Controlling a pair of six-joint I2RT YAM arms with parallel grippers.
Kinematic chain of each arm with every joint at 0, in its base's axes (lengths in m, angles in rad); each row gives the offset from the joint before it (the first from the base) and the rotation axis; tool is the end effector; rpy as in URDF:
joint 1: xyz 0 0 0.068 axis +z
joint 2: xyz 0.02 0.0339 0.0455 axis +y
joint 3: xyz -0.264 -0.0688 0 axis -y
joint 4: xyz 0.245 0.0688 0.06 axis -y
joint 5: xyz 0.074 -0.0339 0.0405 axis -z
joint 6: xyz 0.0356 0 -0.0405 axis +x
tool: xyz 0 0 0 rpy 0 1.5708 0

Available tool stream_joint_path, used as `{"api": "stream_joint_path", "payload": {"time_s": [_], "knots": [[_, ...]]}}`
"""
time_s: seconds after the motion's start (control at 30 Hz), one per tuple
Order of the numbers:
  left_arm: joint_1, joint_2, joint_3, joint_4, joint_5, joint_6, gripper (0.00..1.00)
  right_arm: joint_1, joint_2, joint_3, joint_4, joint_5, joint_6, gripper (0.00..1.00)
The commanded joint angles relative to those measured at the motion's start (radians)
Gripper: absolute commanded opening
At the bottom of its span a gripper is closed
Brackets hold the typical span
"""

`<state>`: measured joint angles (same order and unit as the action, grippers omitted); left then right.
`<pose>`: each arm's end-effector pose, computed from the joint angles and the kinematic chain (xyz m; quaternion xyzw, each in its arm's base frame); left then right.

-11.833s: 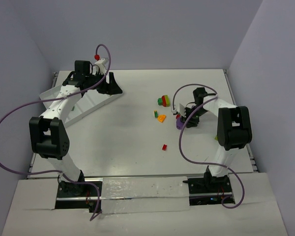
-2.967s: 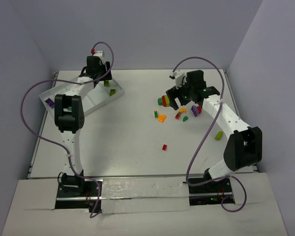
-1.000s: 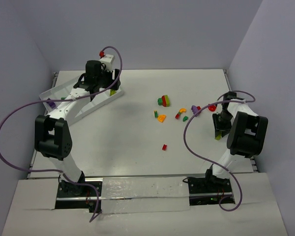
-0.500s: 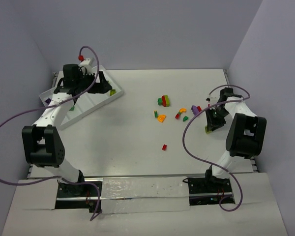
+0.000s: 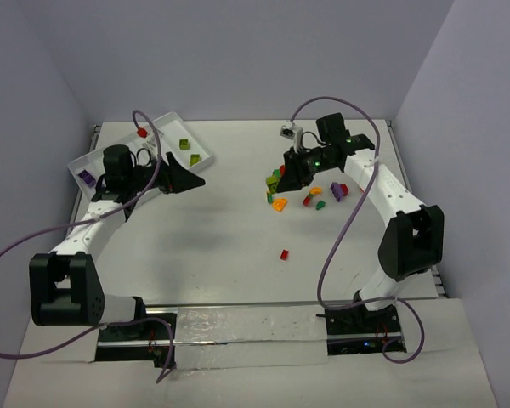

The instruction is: Sort the legos into containers by color

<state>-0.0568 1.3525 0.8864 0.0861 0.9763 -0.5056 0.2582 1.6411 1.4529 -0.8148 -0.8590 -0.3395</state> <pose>0.2937 -0.0462 0.2799 0.0937 0.7714 -0.5105 0.3681 0.3245 0.1136 0.3080 -0.3684 0.7998 0.3891 0.2707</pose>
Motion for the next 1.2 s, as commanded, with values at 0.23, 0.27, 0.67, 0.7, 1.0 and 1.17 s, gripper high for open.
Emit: {"api": "stream_joint_path", "payload": {"time_s": [0.23,0.27,0.67,0.7,1.0,1.17], "knots": [[-0.109,-0.037,-0.017,0.405,0.165,-0.299,0.89,0.187,-0.004,0.053,0.304,-0.318,0.285,0.11],[-0.126,-0.033,-0.014,0.409,0.166,-0.302,0.89,0.197,-0.001,0.054,0.312,-0.323,0.297,0.11],[-0.205,-0.004,0.029,0.410,0.155,-0.318,0.86,0.243,0.009,0.082,0.323,-0.335,0.326,0.12],[-0.208,-0.004,0.027,0.410,0.155,-0.318,0.85,0.243,0.011,0.083,0.326,-0.337,0.329,0.12],[-0.243,0.012,0.036,0.413,0.160,-0.323,0.77,0.250,0.029,0.109,0.329,-0.344,0.336,0.13],[-0.249,0.021,0.049,0.402,0.168,-0.316,0.66,0.250,0.036,0.120,0.323,-0.342,0.334,0.13]]}}
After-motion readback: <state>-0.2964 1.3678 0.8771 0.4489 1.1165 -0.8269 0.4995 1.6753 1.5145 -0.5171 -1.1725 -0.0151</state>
